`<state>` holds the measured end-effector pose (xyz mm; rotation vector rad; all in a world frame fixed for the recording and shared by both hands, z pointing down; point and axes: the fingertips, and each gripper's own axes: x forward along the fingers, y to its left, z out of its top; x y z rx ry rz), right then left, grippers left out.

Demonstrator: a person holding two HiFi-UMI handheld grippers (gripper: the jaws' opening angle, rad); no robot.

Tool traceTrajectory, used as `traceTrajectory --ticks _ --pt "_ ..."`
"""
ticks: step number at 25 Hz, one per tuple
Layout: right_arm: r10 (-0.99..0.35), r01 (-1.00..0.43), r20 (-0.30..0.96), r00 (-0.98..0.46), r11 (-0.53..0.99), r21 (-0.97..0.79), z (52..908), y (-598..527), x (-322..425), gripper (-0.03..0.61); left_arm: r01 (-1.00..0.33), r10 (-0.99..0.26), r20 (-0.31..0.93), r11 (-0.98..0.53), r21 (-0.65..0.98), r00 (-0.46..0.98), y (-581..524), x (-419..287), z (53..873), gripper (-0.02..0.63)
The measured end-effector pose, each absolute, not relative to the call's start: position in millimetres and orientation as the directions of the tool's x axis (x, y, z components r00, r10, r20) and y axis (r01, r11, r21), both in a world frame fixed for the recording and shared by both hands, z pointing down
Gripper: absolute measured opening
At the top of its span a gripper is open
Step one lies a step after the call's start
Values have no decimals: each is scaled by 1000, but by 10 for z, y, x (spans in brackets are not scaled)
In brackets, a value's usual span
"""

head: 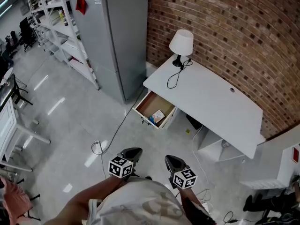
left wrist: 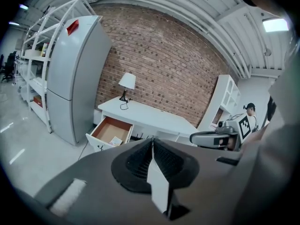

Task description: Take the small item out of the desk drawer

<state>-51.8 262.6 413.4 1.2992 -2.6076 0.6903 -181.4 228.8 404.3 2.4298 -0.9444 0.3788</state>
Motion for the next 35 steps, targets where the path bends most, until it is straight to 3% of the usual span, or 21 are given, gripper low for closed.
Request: traceTrajectory --ticks 35 --pt "-737 -803 353 -576 428 -416 4242 2407 -662 6 -702 -541 453 -605 375 708 2045 -2042 4208 15"
